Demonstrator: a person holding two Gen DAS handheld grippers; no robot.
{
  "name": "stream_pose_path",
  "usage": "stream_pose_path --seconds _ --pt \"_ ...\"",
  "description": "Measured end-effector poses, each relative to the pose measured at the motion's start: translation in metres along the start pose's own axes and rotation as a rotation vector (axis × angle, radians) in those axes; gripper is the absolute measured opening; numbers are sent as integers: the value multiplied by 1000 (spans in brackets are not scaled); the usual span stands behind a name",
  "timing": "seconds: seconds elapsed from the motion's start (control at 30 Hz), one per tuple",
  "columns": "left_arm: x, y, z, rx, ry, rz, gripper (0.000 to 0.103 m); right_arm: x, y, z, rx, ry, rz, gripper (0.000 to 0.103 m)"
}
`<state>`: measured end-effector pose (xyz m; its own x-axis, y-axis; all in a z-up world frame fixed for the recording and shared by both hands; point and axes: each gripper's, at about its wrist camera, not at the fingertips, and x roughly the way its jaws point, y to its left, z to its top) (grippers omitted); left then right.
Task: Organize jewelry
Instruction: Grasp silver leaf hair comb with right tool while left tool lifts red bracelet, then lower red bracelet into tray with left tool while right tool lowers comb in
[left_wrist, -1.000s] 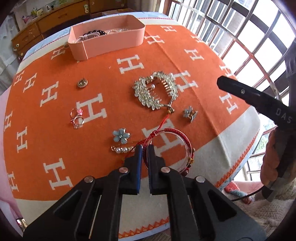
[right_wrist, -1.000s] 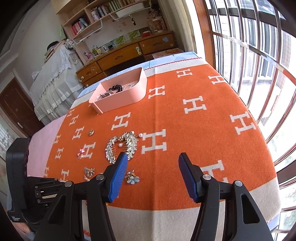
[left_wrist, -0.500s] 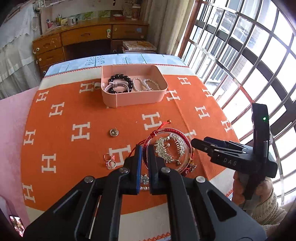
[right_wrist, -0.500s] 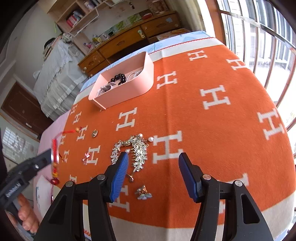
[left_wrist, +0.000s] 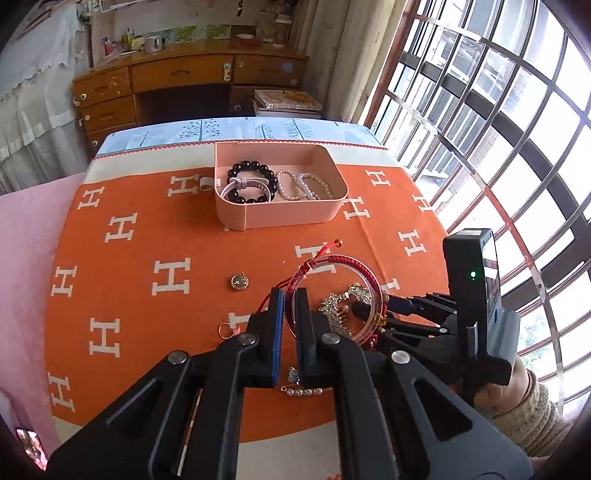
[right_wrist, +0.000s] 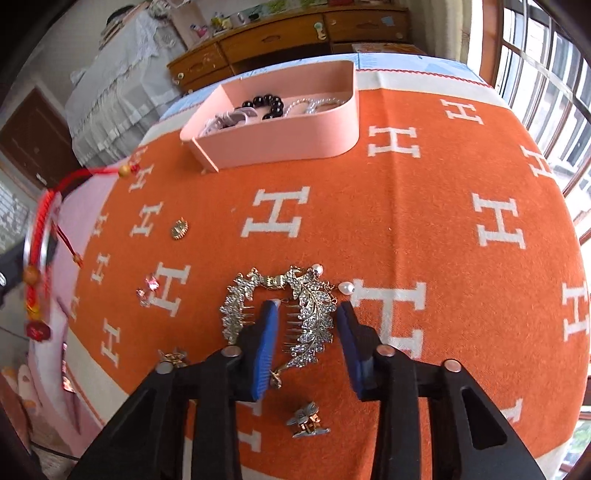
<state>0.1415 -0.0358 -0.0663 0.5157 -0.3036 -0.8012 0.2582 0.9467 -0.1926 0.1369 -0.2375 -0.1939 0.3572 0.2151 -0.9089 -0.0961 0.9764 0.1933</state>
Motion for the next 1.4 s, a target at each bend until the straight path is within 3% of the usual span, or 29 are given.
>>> stream_pose_path --seconds 0.2,0.4,0.63,0.77,0.9,1.1,1.3,1.4 --pt "4 9 5 -11 0 19 4 -3 -2 0 7 -8 19 27" --pt "-6 11 21 3 -35 52 4 -45 -4 11 12 -93 46 26" --pt "-23 14 66 26 -133 125 4 -105 -4 64 20 -258 27 26" --pt "-11 20 103 4 -138 140 4 -117 -10 106 75 -324 37 26" --pt "25 25 133 -10 -117 174 4 -102 -21 147 160 -348 48 26" --pt "107 36 154 -32 -47 229 4 -40 -31 188 211 -287 27 26" --pt "169 50 151 -56 11 262 5 20 -30 196 205 -217 -1 26" --pt "183 51 146 -26 45 230 17 40 -25 195 159 -181 -16 27"
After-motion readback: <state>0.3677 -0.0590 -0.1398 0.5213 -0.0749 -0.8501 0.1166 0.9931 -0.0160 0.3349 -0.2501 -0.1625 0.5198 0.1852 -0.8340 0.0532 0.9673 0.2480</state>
